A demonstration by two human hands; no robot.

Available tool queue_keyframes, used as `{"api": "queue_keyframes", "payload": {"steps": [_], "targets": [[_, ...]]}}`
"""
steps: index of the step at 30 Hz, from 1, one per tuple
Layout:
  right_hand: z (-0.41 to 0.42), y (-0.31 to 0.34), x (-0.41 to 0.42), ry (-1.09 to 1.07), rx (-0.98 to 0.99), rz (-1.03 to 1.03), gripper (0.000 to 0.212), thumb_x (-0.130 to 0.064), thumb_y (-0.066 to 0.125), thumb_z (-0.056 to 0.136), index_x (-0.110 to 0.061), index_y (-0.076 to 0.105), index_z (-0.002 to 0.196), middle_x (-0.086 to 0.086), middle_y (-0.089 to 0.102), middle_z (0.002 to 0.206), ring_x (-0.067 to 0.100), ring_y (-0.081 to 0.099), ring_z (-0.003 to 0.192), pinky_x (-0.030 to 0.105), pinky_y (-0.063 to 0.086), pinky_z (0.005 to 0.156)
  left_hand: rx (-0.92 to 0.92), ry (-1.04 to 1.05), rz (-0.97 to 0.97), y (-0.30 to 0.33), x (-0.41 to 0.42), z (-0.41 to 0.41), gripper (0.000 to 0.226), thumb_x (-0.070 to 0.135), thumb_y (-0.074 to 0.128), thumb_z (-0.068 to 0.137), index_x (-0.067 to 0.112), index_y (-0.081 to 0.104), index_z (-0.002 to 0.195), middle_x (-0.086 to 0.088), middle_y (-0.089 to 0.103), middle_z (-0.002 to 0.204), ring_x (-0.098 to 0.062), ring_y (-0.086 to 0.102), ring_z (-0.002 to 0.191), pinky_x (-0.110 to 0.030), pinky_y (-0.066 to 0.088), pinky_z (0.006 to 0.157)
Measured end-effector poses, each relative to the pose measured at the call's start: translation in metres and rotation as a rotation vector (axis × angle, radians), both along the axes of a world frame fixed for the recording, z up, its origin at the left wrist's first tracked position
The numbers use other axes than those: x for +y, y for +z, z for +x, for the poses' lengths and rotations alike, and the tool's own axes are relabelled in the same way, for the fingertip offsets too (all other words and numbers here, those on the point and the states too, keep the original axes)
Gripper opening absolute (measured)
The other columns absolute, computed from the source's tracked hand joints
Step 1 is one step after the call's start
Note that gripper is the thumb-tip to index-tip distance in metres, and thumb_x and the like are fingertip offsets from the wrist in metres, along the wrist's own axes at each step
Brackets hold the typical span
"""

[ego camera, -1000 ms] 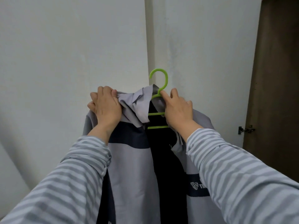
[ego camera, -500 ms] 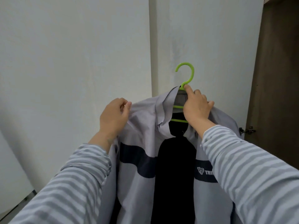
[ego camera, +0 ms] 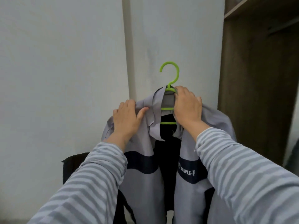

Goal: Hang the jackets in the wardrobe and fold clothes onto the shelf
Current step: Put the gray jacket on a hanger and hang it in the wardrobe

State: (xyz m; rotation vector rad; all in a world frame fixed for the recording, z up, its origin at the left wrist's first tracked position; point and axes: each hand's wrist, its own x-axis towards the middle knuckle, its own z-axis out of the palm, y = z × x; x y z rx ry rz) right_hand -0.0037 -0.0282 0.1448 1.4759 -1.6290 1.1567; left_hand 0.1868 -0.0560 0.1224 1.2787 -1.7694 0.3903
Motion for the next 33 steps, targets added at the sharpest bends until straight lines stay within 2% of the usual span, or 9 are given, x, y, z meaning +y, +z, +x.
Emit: {"api": "queue_keyframes", "payload": {"steps": [3, 7, 12, 14, 18, 23, 28, 33], "targets": [[-0.021, -0.001, 0.003, -0.049, 0.073, -0.026, 0.029, -0.019, 0.038, 0.098, -0.014, 0.052, 0.123, 0.008, 0.062, 0.111, 0.033, 0.059, 0.100, 0.041, 0.039, 0.076, 0.109, -0.019, -0.021, 0.001, -0.007, -0.030, 0.036, 0.054, 0.046, 0.092, 0.020, 0.038, 0.086, -0.009, 0.059, 0.098, -0.032, 0.050, 0.101, -0.040, 0.031, 0.079], [-0.058, 0.002, 0.008, -0.230, 0.048, -0.099, 0.023, -0.015, 0.047, 0.093, -0.015, 0.057, 0.115, 0.007, 0.064, 0.102, 0.031, 0.061, 0.090, 0.038, 0.038, 0.068, 0.182, -0.103, -0.059, 0.006, -0.015, -0.084, 0.032, 0.051, 0.048, 0.091, 0.020, 0.041, 0.085, -0.008, 0.060, 0.097, -0.031, 0.050, 0.101, -0.040, 0.030, 0.078], [-0.113, 0.012, 0.013, -0.313, 0.186, -0.048, 0.028, -0.025, 0.033, 0.099, -0.012, 0.055, 0.109, 0.009, 0.063, 0.097, 0.032, 0.062, 0.085, 0.040, 0.042, 0.065, 0.193, -0.202, -0.034, 0.008, -0.035, -0.139, 0.035, 0.052, 0.047, 0.092, 0.020, 0.038, 0.081, -0.010, 0.061, 0.097, -0.032, 0.051, 0.101, -0.040, 0.033, 0.079], [-0.130, 0.017, 0.015, -0.345, 0.227, -0.041, 0.025, -0.025, 0.035, 0.100, -0.012, 0.055, 0.106, 0.009, 0.062, 0.093, 0.033, 0.062, 0.082, 0.040, 0.043, 0.062, 0.197, -0.241, -0.024, 0.009, -0.044, -0.160, 0.036, 0.053, 0.046, 0.092, 0.019, 0.038, 0.081, -0.010, 0.061, 0.098, -0.032, 0.051, 0.102, -0.040, 0.034, 0.079], [-0.160, 0.024, 0.016, -0.345, 0.234, 0.049, 0.023, -0.027, 0.031, 0.103, -0.013, 0.048, 0.109, 0.009, 0.061, 0.101, 0.034, 0.061, 0.090, 0.039, 0.039, 0.064, 0.199, -0.296, -0.007, 0.011, -0.061, -0.196, 0.037, 0.053, 0.046, 0.092, 0.019, 0.039, 0.081, -0.010, 0.061, 0.099, -0.032, 0.050, 0.104, -0.041, 0.033, 0.079], [-0.187, 0.026, 0.006, -0.402, 0.281, 0.111, 0.022, -0.026, 0.030, 0.103, -0.014, 0.045, 0.113, 0.008, 0.060, 0.103, 0.034, 0.063, 0.087, 0.035, 0.033, 0.057, 0.212, -0.374, 0.053, 0.007, -0.086, -0.236, 0.036, 0.052, 0.045, 0.093, 0.018, 0.039, 0.083, -0.012, 0.060, 0.101, -0.032, 0.049, 0.107, -0.041, 0.034, 0.084], [-0.225, 0.025, -0.003, -0.550, 0.263, 0.144, 0.013, -0.019, 0.035, 0.101, -0.015, 0.044, 0.109, 0.007, 0.062, 0.101, 0.032, 0.066, 0.086, 0.033, 0.030, 0.054, 0.197, -0.477, 0.083, 0.008, -0.112, -0.292, 0.034, 0.050, 0.045, 0.093, 0.018, 0.040, 0.085, -0.015, 0.060, 0.104, -0.034, 0.049, 0.107, -0.042, 0.035, 0.085], [-0.262, 0.018, -0.018, -0.716, 0.175, 0.178, 0.013, -0.019, 0.034, 0.101, -0.016, 0.041, 0.112, 0.007, 0.059, 0.107, 0.031, 0.064, 0.094, 0.035, 0.033, 0.059, 0.172, -0.633, 0.113, 0.005, -0.140, -0.358, 0.033, 0.048, 0.045, 0.094, 0.017, 0.040, 0.087, -0.014, 0.058, 0.105, -0.034, 0.049, 0.108, -0.041, 0.036, 0.085]]}}
